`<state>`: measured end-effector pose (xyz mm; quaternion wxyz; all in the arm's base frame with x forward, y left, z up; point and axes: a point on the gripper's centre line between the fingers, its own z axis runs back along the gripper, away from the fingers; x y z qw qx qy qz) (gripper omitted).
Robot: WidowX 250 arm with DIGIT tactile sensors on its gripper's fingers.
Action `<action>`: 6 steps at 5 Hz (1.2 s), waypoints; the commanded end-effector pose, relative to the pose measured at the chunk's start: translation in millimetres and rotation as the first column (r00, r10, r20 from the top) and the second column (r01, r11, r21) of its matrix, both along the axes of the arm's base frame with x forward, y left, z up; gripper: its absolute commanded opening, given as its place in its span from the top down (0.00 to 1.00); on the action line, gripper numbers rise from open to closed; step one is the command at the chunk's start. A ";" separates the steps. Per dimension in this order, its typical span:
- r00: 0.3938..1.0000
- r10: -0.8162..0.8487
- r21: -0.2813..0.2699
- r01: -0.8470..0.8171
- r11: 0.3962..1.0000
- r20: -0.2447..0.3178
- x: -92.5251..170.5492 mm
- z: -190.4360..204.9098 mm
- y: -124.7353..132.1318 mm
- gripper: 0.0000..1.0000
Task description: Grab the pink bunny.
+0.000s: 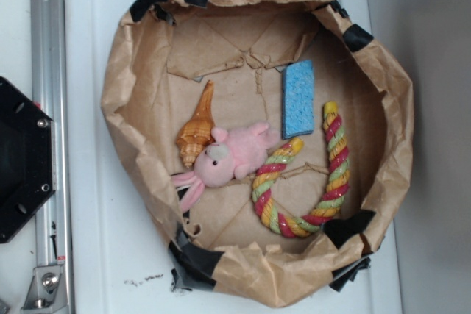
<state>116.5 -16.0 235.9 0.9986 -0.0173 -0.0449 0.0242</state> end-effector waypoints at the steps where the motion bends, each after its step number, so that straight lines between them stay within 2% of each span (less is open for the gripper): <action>1: 1.000 0.000 0.000 0.000 1.000 0.000 0.0 0.0 0.0 0.00; 2: 0.989 0.131 -0.050 -0.127 0.991 0.075 50.1 -29.6 1.2 0.00; 3: 0.963 0.242 -0.107 -0.230 0.967 0.121 99.1 -50.3 8.1 0.00; 4: 0.942 0.304 -0.114 -0.290 0.950 0.142 127.3 -75.4 25.1 0.00; 5: 0.933 0.351 -0.052 -0.347 0.936 0.083 137.1 -118.3 55.9 0.00; 6: 0.967 0.253 -0.097 -0.249 0.964 0.031 143.4 -170.9 37.4 0.00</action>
